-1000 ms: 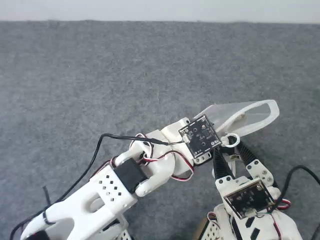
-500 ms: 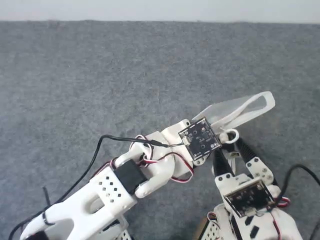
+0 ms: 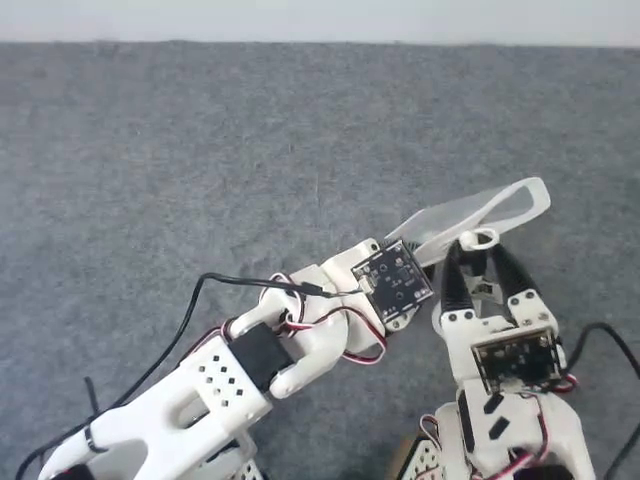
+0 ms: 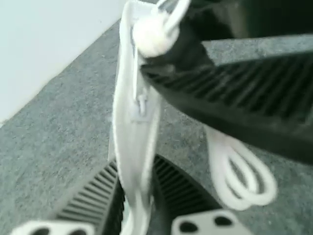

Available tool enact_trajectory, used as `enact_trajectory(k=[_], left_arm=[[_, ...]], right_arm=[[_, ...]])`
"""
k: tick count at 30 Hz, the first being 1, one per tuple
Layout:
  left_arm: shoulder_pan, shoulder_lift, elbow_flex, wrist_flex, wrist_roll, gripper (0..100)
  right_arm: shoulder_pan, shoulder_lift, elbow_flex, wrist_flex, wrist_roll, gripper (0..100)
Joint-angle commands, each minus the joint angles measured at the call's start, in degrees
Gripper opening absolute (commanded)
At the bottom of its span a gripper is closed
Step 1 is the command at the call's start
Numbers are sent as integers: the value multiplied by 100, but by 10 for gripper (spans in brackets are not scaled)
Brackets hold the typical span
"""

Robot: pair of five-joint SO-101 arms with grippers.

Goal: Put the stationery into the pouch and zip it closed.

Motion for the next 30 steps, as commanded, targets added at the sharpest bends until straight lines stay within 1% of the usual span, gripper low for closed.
enact_trajectory(k=[1,8,10,19,24,30], left_arm=[[-18,-26,48,-9,141,8],[-18,-26,66,0,141,8],[-18,-26,119,-18,141,8],[-18,-26,136,-26,141,7],[-26,-26,136,-18,141,7],[-26,-26,136,-18,141,7]], right_arm=[[189,13,35,-418,-62,6],[919,22,62,-708,-369,6],[998,22,88,-725,-369,6],[1059,22,747,-1534,-334,6],[1552,22,870,-1833,-334,6],[1859,31,1125,-2246,-334,6]])
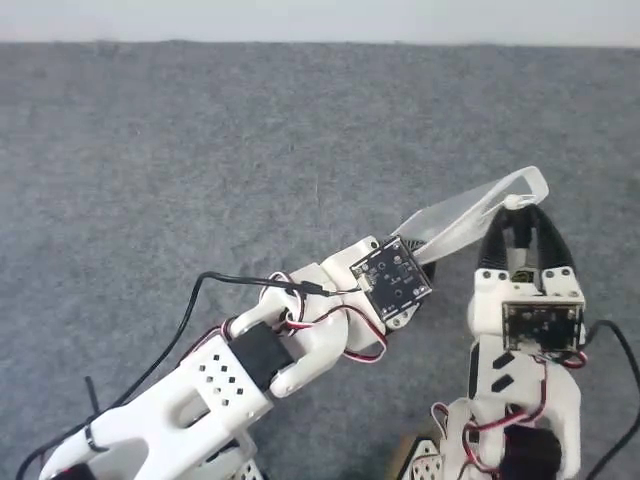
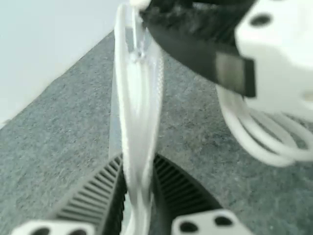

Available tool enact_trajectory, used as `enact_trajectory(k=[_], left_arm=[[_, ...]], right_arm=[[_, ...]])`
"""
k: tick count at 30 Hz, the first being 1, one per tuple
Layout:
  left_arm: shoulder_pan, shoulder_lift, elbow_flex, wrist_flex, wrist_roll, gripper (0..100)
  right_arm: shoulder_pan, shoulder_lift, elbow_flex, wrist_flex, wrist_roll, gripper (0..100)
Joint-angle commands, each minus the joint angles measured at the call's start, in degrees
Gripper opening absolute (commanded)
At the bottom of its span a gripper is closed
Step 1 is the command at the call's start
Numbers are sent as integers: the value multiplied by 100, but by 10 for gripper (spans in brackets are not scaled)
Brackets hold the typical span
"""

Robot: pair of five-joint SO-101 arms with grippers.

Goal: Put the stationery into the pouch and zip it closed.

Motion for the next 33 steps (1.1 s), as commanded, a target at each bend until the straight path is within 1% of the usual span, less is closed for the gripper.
enact_trajectory(k=[1,8,14,22,25,28,31,33], left_arm=[[-18,-44,145,9,114,7],[-18,-44,145,18,114,7],[-18,-44,145,18,114,7],[-18,-44,145,18,114,7],[-18,-44,145,18,114,7],[-18,-44,145,18,114,7],[-18,-44,145,18,114,7],[-18,-44,145,18,114,7]], right_arm=[[409,-22,-9,-409,-44,6],[752,-22,246,-848,-35,6],[875,-22,730,-1622,290,6],[1262,40,809,-1938,475,6],[1455,462,765,-2202,484,6],[1578,1244,527,-2466,448,6],[1745,2105,53,-2484,431,6],[1903,2563,-211,-2492,290,6]])
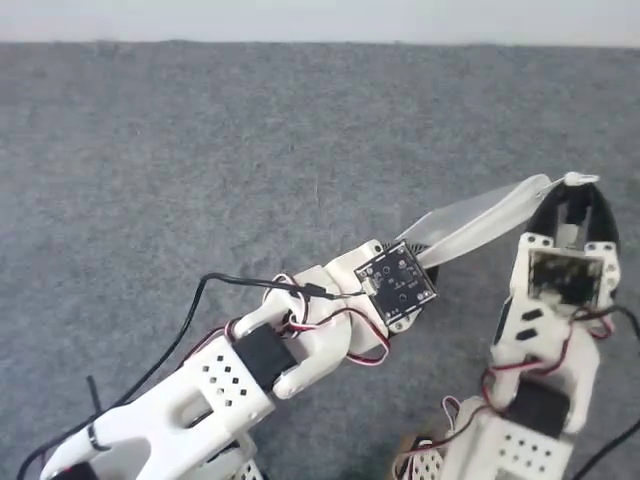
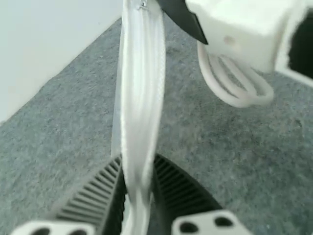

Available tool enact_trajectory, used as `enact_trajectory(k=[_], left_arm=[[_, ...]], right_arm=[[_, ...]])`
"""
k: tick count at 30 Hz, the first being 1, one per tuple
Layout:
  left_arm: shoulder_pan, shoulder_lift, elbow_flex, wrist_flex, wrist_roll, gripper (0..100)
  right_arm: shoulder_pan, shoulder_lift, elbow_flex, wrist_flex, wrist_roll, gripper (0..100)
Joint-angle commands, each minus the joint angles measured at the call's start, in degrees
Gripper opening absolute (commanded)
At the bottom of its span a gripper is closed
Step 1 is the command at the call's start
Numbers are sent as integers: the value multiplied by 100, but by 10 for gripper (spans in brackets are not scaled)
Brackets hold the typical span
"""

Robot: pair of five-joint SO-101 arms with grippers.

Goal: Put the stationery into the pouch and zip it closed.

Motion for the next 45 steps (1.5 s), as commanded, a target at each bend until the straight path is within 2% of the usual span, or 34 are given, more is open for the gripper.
enact_trajectory(k=[1,8,16,20,26,34,37,41,45], left_arm=[[-35,-79,110,26,114,7],[-35,-79,110,35,114,7],[-35,-79,101,35,114,8],[-35,-79,66,35,97,9],[-290,-79,66,18,132,68],[-334,-79,57,9,352,108],[-633,-79,-101,35,369,108],[-1371,-79,-426,53,545,104],[-2092,-79,-954,554,905,108]], right_arm=[[629,971,-809,-224,-220,6],[927,1886,-1213,-224,-299,6],[813,1587,-1240,154,-281,7],[453,1244,-1240,576,-264,25],[-215,479,-1240,1613,-255,243],[-1437,-453,-1310,2862,264,252],[-1780,-505,-1697,3591,466,252],[-2026,-505,-2462,4532,510,252],[-2141,-505,-3015,5191,510,252]])
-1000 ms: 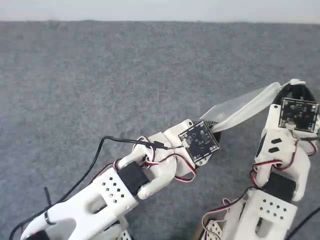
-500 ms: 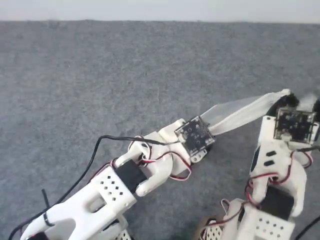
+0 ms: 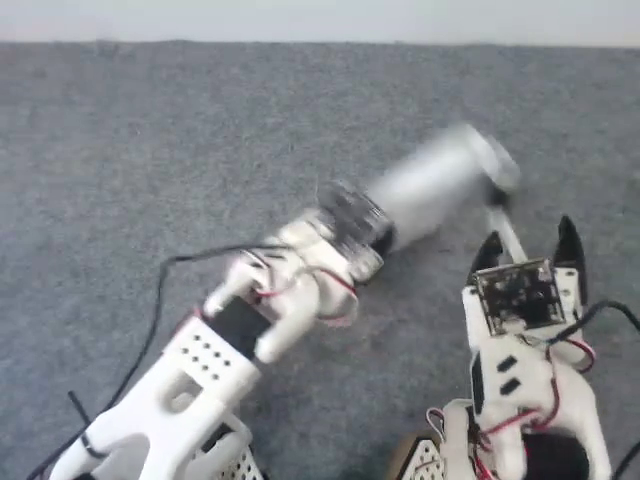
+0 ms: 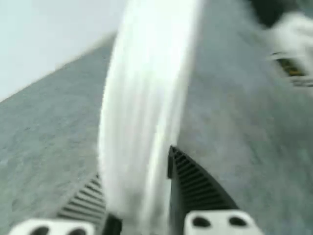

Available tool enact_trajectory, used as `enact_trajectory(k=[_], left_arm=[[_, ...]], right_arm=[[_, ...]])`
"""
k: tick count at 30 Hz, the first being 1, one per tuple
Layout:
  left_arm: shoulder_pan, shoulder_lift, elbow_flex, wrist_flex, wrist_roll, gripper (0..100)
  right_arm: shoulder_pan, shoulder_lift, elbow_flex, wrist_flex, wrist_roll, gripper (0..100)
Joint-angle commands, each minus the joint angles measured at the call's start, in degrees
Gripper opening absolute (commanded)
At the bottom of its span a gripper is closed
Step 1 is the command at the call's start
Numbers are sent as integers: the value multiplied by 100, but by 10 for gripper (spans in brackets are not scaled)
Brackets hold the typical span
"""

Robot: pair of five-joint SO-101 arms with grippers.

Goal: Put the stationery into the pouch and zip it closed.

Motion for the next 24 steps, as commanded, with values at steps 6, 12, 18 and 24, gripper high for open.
enact_trajectory(k=[6,12,18,24], left_arm=[[-1152,-97,-1481,1257,589,152],[-2154,-97,-1780,1899,993,231],[-3165,-132,-2949,3138,993,243],[-3675,-1108,-3415,3710,844,239]], right_arm=[[-127,4,-677,804,97,252],[-136,4,-659,1059,97,250],[-136,4,-633,1165,79,249],[-136,4,-633,1508,53,246]])
